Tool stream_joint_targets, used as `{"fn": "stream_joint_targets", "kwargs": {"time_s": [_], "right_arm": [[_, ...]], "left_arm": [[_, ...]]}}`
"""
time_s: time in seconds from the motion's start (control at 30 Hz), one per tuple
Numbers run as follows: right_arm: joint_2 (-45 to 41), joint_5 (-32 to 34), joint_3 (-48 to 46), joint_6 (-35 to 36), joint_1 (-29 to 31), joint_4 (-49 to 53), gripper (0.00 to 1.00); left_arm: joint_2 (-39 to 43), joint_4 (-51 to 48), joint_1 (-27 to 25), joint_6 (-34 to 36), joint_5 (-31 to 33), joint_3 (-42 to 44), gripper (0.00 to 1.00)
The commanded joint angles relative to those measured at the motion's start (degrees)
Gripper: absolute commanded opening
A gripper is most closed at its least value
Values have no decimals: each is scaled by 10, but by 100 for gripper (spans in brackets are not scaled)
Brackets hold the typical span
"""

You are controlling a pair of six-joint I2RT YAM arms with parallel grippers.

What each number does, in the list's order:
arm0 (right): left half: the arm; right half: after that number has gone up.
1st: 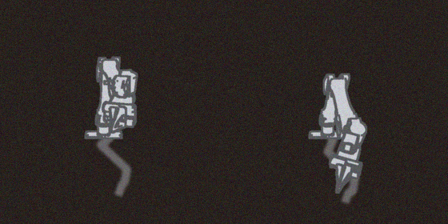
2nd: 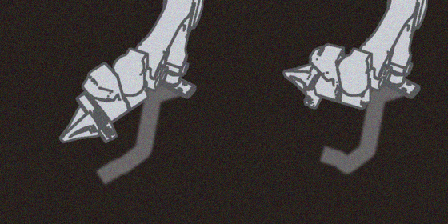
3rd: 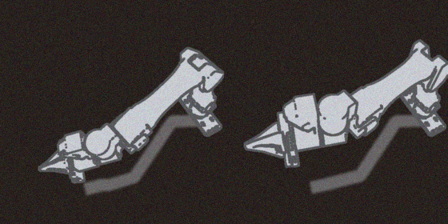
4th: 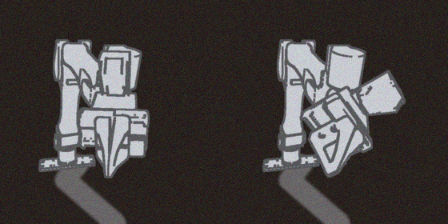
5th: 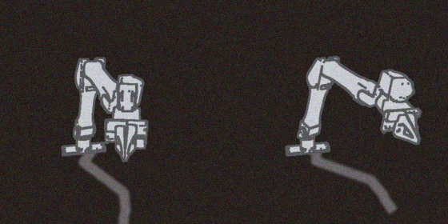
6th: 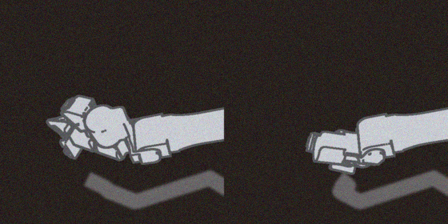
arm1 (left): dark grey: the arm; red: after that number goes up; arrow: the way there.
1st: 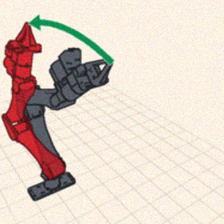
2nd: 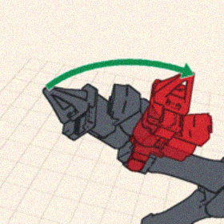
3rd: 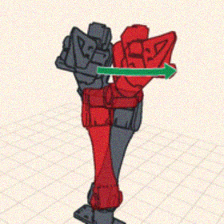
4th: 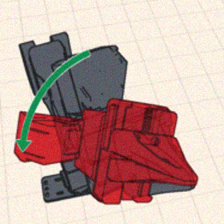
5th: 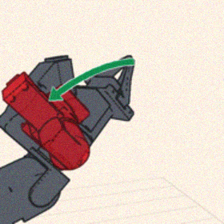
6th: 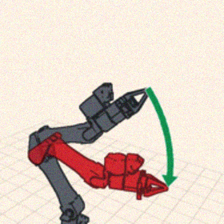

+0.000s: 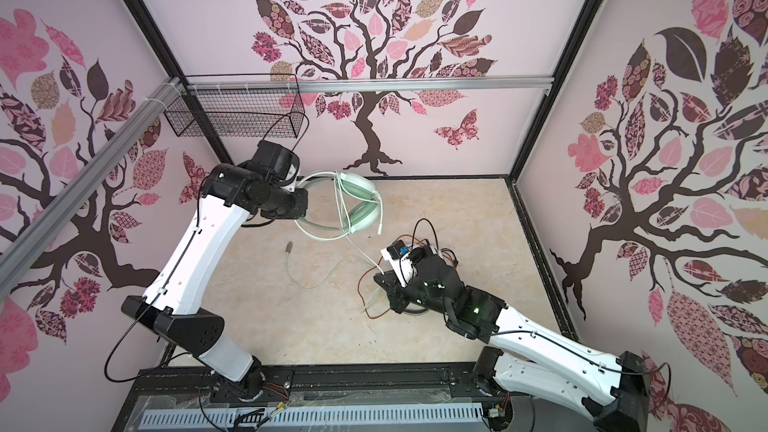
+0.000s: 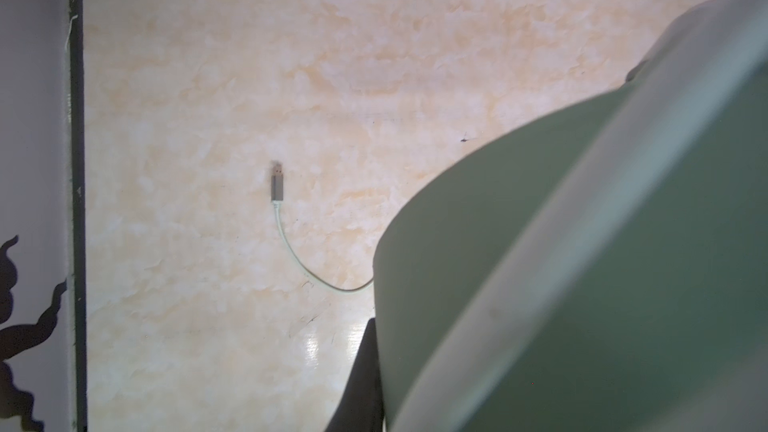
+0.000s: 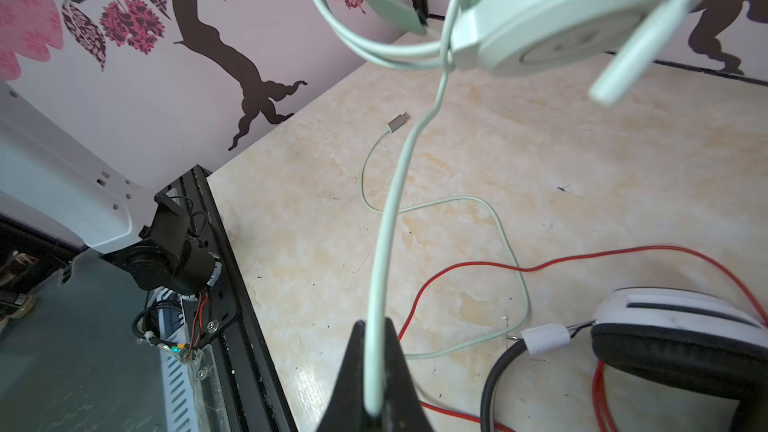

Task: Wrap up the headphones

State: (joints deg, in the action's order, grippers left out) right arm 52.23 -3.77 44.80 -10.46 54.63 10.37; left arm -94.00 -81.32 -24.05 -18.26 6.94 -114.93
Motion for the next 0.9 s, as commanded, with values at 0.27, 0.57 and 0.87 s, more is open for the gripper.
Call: {"fn": "stream_joint_targets", "kwargs": {"time_s": [0.27,0.57,0.87], "right_arm": [[99,155,190,107,3,269,0],[166,358,246,175,3,228,0],[158,428,205,272,3,72,7]], "left_arm": [[22,34,-66,-6,234,33,0],[11,-13,-142,-8,356,69,0],[25,-36,-193,-29,306,126,0]]}}
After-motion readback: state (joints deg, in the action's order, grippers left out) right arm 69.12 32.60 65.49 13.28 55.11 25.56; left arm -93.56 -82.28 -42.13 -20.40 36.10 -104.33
